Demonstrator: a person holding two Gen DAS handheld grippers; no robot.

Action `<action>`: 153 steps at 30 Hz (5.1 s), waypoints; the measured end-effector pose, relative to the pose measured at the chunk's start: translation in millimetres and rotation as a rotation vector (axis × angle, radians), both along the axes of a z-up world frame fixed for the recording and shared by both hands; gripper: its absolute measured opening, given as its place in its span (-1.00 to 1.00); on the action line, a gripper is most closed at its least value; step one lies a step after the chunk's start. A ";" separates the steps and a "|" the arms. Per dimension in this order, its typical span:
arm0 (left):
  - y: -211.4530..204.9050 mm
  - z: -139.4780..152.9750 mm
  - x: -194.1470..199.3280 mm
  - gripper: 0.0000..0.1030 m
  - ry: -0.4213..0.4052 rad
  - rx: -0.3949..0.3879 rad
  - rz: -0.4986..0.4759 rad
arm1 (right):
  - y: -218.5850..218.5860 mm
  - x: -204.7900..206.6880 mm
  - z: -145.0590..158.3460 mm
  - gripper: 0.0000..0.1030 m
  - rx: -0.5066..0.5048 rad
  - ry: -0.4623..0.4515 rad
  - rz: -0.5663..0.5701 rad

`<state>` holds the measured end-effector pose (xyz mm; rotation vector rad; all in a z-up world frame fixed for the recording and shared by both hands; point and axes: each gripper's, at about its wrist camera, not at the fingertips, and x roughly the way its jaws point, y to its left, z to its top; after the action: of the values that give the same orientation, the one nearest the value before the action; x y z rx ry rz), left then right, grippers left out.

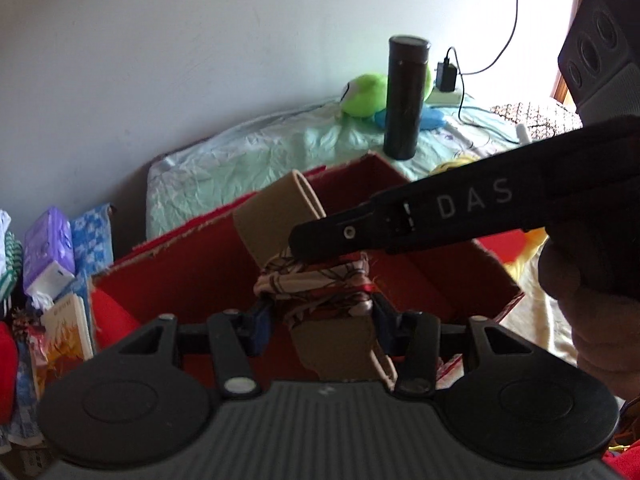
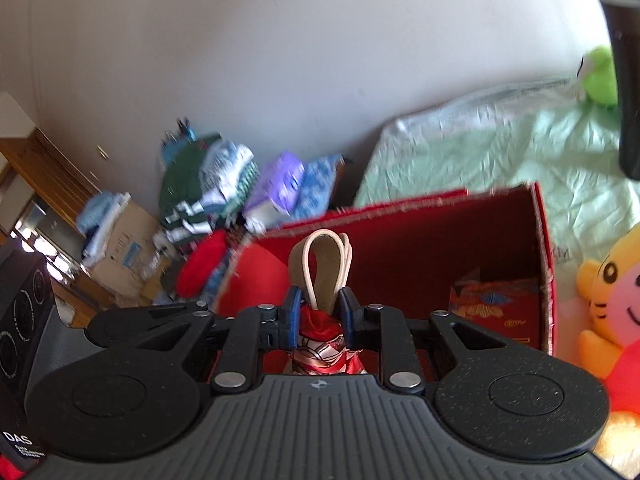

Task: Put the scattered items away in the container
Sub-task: 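Carry the strap with the right gripper over the red box, then lower the strap into the red box beside the gift box, then open the right gripper and withdraw it upward from the box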

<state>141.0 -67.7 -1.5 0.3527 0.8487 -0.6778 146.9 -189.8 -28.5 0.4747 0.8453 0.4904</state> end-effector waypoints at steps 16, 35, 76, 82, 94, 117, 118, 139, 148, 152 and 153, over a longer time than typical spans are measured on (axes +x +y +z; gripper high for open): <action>-19.8 -75.4 55.0 -0.07 0.275 0.169 0.029 | 10.1 34.0 -51.7 -0.59 -0.092 0.232 -0.005; -4.9 -70.0 63.7 0.11 0.376 0.036 0.076 | 2.7 31.4 -56.5 -0.39 -0.102 0.243 -0.061; 0.3 -74.0 69.4 0.19 0.500 -0.028 0.115 | 3.9 33.4 -57.7 -0.56 -0.066 0.236 -0.078; 1.5 -73.5 71.7 0.19 0.515 -0.075 0.139 | 4.6 31.6 -56.1 -0.55 -0.068 0.217 -0.075; 16.1 -56.8 58.2 0.37 0.398 -0.113 0.169 | 6.5 30.8 -54.1 -0.52 -0.072 0.200 -0.073; 34.7 -18.7 25.9 0.59 0.119 -0.091 0.366 | 11.4 -2.2 -17.6 -0.47 -0.147 0.042 -0.195; 34.7 -17.2 23.4 0.59 0.101 -0.091 0.376 | 13.7 -7.8 -11.0 -0.46 -0.171 0.010 -0.198; 48.8 8.2 -22.0 0.77 -0.028 -0.005 0.487 | 16.6 -72.2 24.8 -0.28 -0.195 -0.128 -0.297; 48.3 20.7 -40.4 0.99 -0.103 0.030 0.527 | 11.8 -95.3 31.1 -0.27 -0.167 -0.148 -0.263; 46.2 21.1 -44.2 0.99 -0.102 0.036 0.543 | 10.9 -103.9 31.0 -0.27 -0.177 -0.162 -0.231; 45.7 20.9 -45.1 0.99 -0.100 0.033 0.547 | 10.1 -105.7 31.0 -0.27 -0.175 -0.167 -0.220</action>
<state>95.9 -22.0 19.4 0.1682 0.8139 -0.1369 41.2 -179.7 2.4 0.3552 0.6590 0.2465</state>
